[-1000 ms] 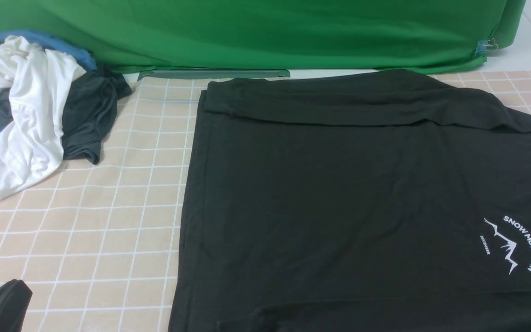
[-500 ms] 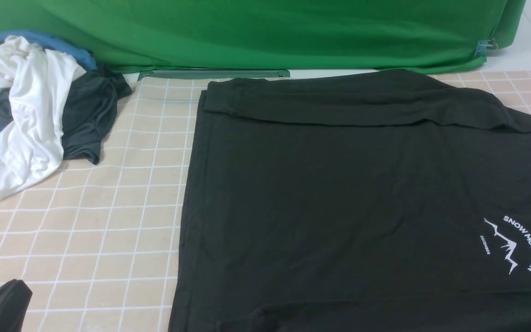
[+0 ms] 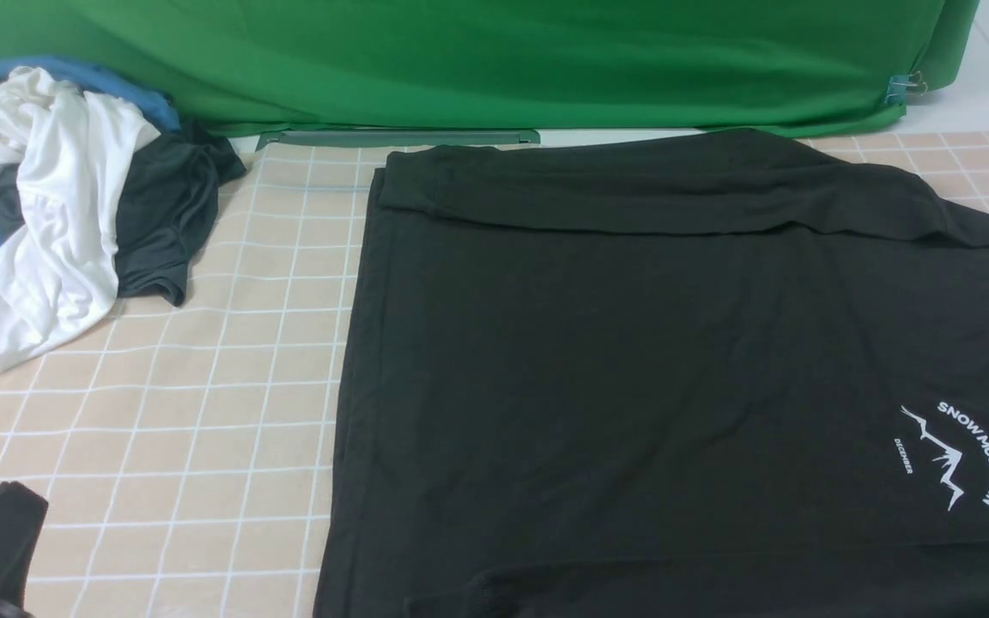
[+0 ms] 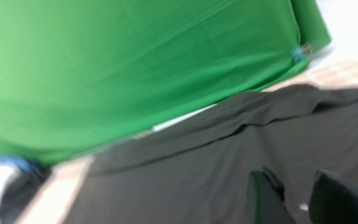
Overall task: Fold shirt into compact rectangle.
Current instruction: 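Grasp the left edge of the dark T-shirt lying flat on the table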
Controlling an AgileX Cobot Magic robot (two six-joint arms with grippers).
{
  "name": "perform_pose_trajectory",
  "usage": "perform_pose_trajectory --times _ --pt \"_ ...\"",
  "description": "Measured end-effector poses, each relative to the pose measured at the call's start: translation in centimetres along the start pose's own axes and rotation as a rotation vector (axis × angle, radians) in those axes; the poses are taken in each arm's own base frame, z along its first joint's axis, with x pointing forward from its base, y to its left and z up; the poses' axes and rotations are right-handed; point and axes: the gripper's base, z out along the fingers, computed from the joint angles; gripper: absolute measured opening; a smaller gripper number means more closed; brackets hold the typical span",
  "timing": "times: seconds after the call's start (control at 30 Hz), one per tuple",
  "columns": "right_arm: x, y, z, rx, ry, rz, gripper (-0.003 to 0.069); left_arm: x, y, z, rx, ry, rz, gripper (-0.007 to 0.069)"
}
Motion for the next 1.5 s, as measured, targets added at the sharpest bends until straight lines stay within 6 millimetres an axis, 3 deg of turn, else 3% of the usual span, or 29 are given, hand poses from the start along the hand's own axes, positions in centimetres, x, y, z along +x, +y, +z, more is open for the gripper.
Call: perform_pose_trajectory --times 0.07,0.13,0.3,0.5,0.57,0.7,0.83,0.93,1.07,1.2,1.33,1.5 --pt "0.0 0.0 0.0 -0.003 -0.002 0.070 0.0242 0.0 -0.2 0.0 0.020 0.007 -0.303 0.0017" --pt "-0.1 0.1 0.0 -0.007 -0.009 0.098 0.0242 0.0 -0.3 0.0 0.030 0.008 -0.428 0.0017" --pt "-0.2 0.2 0.0 -0.018 -0.026 0.111 0.0223 -0.2 -0.3 0.0 0.040 -0.007 -0.509 0.0017" --pt "-0.9 0.6 -0.2 -0.029 -0.038 0.087 0.0052 -1.5 -0.4 -0.1 0.082 -0.153 -0.510 0.0017" --pt "-2.9 2.1 -0.5 -0.051 -0.064 0.041 0.0031 -2.0 -0.9 -0.3 0.099 -0.162 -0.501 0.0017" --pt "-6.9 5.0 -0.3 -0.027 -0.004 -0.120 0.0028 -4.9 -4.4 -0.9 0.135 -0.079 -0.358 0.0017" --pt "-9.8 7.4 1.4 0.045 0.212 -0.323 0.0028 -7.6 -7.9 0.1 0.045 0.156 -0.174 0.0017" --pt "-10.8 8.3 3.7 0.109 0.494 -0.456 0.0028 -8.0 -9.5 2.6 -0.081 0.506 -0.024 0.0017" --pt "-10.1 7.9 6.7 0.134 0.791 -0.582 0.0028 -6.1 -8.9 6.5 -0.194 0.971 0.066 0.0017" --pt "-9.2 7.4 7.9 0.128 0.927 -0.626 0.0028 -3.6 -7.1 8.6 -0.281 1.245 0.046 0.0017" --pt "-8.9 7.2 8.2 0.125 0.974 -0.631 0.0034 -0.5 -6.6 9.3 -0.287 1.368 0.033 0.0017" --pt "-8.9 7.3 8.3 0.120 0.958 -0.634 0.0053 2.8 -8.9 9.9 -0.239 1.364 0.103 0.0017"
